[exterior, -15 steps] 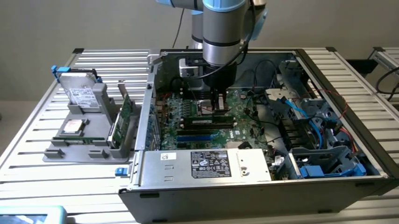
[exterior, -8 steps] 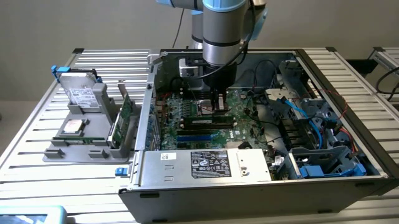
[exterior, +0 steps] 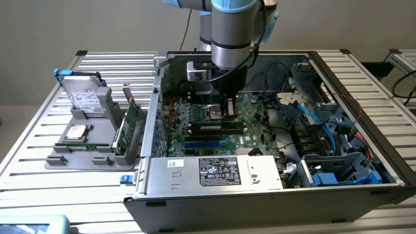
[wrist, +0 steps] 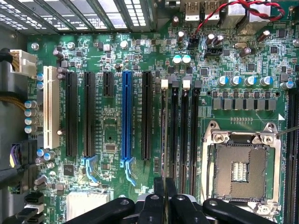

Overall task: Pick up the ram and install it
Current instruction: 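Insert the ram into the slot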

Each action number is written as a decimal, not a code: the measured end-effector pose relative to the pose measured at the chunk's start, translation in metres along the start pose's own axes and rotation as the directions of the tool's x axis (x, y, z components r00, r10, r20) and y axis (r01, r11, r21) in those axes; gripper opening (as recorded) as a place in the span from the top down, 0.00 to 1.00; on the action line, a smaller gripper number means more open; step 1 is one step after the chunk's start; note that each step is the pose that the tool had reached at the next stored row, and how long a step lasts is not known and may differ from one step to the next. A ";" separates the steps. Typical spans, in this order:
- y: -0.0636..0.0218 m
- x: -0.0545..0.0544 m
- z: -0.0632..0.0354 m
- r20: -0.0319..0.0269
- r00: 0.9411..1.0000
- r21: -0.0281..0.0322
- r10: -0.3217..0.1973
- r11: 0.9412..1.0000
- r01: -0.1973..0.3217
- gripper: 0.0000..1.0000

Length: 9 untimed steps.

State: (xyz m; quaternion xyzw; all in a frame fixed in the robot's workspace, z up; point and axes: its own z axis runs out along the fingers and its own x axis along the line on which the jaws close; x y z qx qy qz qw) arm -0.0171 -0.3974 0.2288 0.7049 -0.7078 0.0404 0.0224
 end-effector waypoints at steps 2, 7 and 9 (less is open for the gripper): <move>0.0000 0.000 0.0000 0.000 1.000 0.000 0.000 1.000 0.000 0.87; 0.0000 -0.001 0.0001 0.000 1.000 0.000 0.000 1.000 0.000 0.87; 0.0000 -0.001 0.0007 0.000 1.000 0.000 0.000 1.000 0.000 0.87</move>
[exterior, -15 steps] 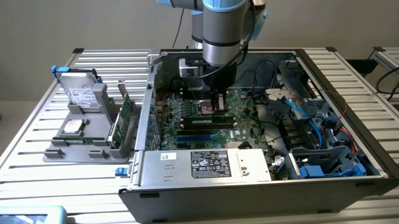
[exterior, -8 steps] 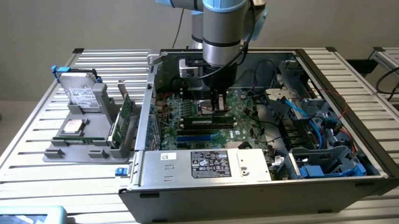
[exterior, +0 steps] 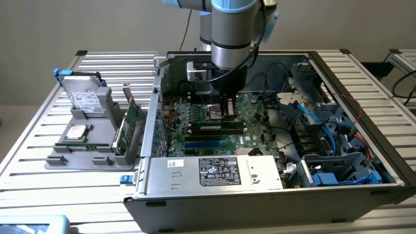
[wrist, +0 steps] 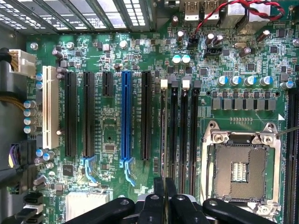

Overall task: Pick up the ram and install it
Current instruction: 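Insert the ram into the slot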

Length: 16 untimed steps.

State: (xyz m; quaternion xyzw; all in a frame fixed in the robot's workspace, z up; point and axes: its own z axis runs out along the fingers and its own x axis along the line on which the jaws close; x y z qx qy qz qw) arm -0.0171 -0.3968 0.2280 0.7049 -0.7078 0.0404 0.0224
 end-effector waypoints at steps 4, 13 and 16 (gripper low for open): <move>0.0000 0.000 0.0001 0.000 1.000 0.000 0.001 1.000 -0.001 0.87; -0.0002 0.000 0.0001 0.000 1.000 0.000 0.002 1.000 -0.002 0.87; -0.0002 0.000 0.0001 0.000 1.000 0.000 0.002 1.000 -0.002 0.87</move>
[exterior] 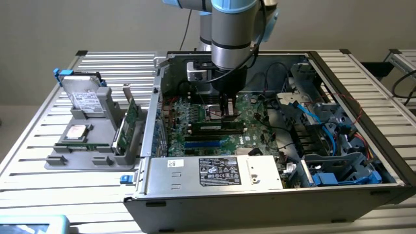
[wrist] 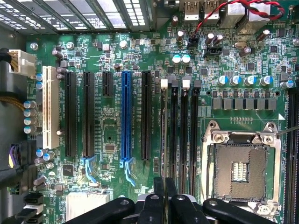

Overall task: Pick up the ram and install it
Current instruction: 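Insert the ram into the slot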

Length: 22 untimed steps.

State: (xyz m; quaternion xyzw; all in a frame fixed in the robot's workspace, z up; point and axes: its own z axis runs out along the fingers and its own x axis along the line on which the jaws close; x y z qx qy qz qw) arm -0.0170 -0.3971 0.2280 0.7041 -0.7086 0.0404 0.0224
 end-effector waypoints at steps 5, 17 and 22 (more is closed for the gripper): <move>0.0000 0.000 0.0001 0.000 1.000 0.000 0.000 1.000 0.000 0.87; -0.0002 -0.001 0.0008 0.000 1.000 0.001 0.000 1.000 0.000 0.87; -0.0001 -0.001 0.0008 0.000 1.000 0.001 0.000 1.000 0.000 0.87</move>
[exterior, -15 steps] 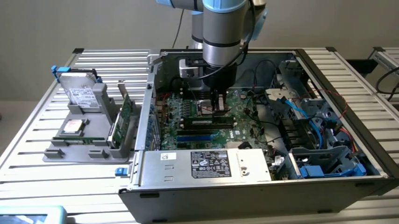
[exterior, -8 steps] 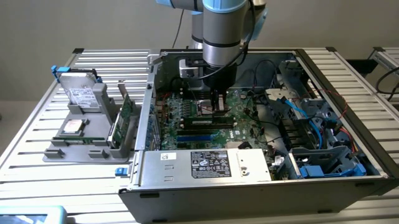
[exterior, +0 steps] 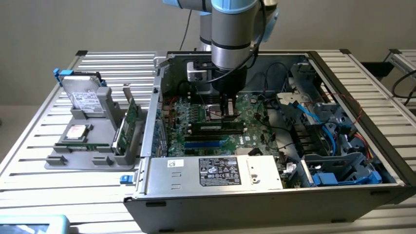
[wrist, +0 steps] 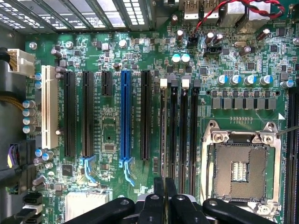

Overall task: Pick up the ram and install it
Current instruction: 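Insert the ram into the slot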

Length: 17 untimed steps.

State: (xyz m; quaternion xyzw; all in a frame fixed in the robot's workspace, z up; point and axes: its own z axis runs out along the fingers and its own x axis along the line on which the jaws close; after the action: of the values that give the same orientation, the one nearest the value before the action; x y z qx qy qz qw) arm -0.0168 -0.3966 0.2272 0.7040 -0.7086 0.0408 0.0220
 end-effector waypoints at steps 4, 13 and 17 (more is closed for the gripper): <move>0.0003 0.000 0.0000 0.000 1.000 0.000 0.000 1.000 0.000 0.87; 0.0002 0.000 0.0000 0.000 1.000 0.003 0.000 1.000 0.000 0.86; 0.0003 0.000 0.0000 0.000 1.000 0.003 0.000 1.000 0.000 0.79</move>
State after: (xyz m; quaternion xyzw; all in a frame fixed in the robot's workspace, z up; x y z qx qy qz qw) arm -0.0171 -0.3966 0.2272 0.7040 -0.7087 0.0419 0.0210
